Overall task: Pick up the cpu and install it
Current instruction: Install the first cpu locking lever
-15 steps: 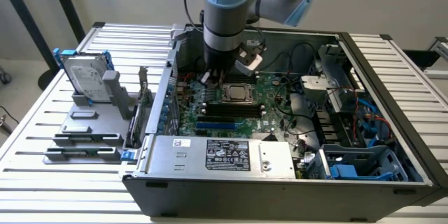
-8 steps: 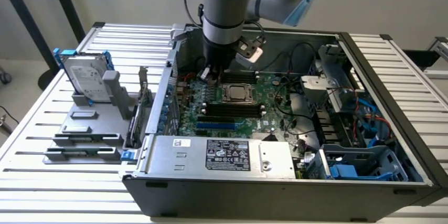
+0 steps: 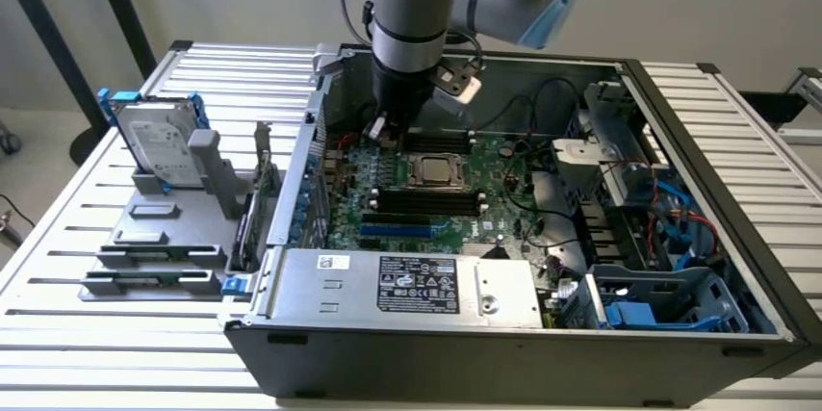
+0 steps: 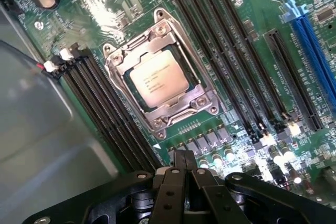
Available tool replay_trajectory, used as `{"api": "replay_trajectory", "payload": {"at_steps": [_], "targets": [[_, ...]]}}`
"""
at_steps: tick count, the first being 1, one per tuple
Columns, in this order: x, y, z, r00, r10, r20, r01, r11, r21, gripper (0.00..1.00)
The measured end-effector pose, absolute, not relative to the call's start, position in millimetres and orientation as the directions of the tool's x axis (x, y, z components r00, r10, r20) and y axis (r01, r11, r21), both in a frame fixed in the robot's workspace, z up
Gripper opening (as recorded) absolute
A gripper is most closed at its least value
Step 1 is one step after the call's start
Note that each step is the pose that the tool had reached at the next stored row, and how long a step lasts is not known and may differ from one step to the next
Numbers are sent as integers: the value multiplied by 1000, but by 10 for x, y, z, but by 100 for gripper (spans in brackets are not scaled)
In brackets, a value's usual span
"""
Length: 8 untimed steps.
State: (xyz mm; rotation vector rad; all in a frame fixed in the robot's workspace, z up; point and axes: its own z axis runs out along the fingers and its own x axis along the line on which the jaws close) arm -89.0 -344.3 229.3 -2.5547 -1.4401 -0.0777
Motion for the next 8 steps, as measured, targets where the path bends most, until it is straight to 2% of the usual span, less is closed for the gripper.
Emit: {"api": "replay_trajectory", "payload": {"at_steps": [8], "targets": [[-890, -3427, 2293, 499, 854, 146, 865, -479, -153, 11]]}}
